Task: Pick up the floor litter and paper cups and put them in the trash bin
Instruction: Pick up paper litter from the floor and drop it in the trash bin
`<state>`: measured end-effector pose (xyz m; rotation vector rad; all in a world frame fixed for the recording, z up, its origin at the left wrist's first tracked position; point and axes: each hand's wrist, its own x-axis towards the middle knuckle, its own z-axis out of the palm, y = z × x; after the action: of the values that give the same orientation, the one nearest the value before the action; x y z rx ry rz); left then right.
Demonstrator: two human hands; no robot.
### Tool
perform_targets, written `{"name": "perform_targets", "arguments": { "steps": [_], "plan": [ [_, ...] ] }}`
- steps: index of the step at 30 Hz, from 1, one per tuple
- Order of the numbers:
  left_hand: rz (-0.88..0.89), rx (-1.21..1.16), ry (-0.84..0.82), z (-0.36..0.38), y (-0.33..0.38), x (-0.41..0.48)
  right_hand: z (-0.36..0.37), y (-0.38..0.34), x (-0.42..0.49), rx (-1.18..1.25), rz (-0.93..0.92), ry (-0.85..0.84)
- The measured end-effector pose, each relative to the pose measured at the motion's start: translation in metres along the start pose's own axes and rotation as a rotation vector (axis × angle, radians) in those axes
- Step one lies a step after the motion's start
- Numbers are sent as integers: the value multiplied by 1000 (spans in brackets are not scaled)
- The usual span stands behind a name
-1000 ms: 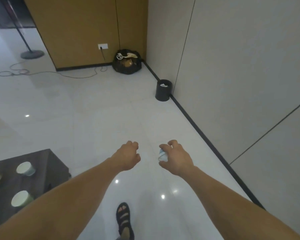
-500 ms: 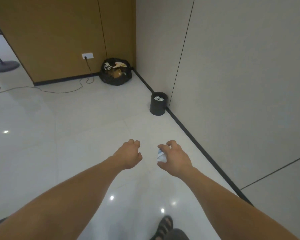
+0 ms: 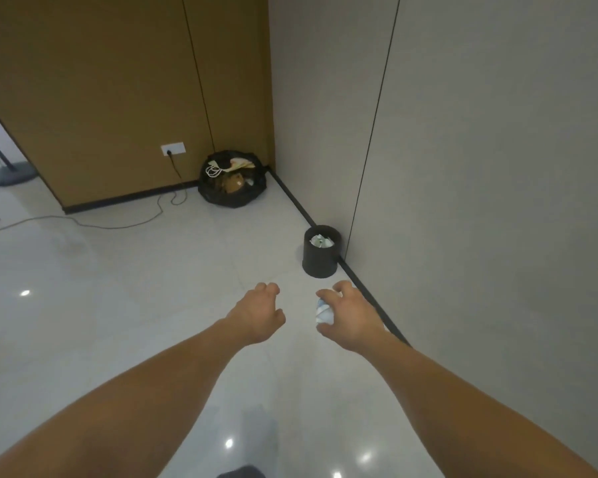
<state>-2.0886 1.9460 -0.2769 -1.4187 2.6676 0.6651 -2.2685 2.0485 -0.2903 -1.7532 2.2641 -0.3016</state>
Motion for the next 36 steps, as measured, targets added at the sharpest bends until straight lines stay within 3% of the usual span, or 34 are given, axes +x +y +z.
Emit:
{"name": "perform_targets", "arguments": {
  "steps": [21, 36],
  "plan": [
    [145, -48, -34, -102, -37, 434, -43, 75, 399, 10, 156, -1],
    [70, -104, -163, -73, 5, 712, -19, 232, 649, 85, 190, -152]
  ]
}}
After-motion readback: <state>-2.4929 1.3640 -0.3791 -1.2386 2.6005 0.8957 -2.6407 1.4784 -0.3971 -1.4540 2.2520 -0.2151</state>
